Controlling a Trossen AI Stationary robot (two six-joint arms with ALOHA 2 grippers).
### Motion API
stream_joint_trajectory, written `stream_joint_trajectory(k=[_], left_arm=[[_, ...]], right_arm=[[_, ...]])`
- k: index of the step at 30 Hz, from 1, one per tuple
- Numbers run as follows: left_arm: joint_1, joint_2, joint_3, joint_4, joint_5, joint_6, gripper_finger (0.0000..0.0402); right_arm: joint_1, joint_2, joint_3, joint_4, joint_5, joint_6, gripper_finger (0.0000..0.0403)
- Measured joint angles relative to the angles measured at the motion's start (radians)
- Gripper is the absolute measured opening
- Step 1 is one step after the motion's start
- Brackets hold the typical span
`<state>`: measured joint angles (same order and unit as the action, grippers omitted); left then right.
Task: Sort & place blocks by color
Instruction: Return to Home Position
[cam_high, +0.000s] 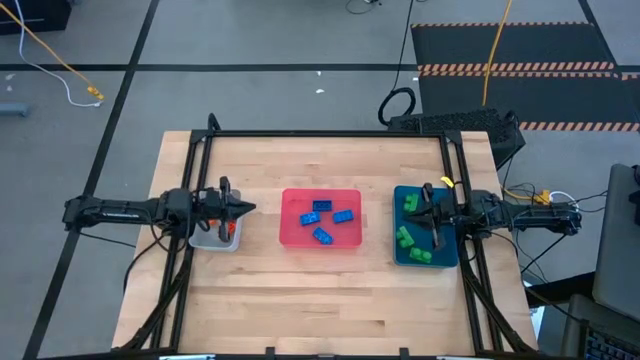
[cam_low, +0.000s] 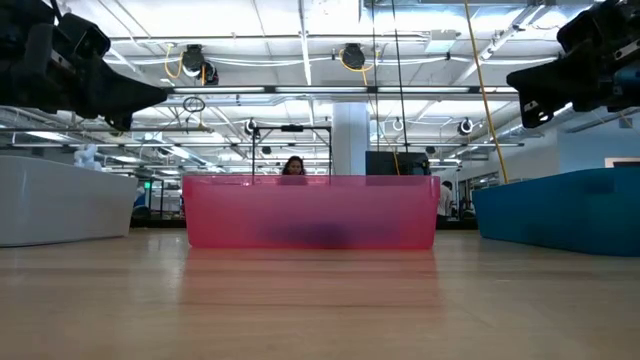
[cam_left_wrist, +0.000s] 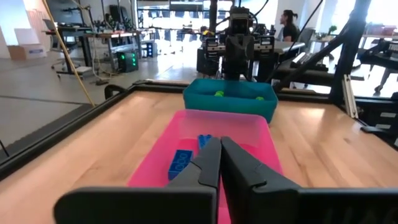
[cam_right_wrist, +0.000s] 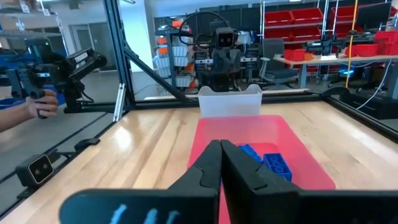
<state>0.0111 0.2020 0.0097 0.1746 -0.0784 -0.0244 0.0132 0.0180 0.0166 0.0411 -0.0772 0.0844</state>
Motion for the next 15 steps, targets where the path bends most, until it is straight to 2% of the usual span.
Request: stream_joint_trajectory(k=[7,15], left_arm=[[0.0,0.0,0.0,0.001,0.0,0.001,0.0039],[0.0,0.0,0.0,0.001,0.0,0.001,0.0041]], right_arm=[[0.0,0.0,-0.001,-0.001,0.001,0.0,0.0],[0.0,0.0,-0.002,-0.002,0.001,0.0,0.0]])
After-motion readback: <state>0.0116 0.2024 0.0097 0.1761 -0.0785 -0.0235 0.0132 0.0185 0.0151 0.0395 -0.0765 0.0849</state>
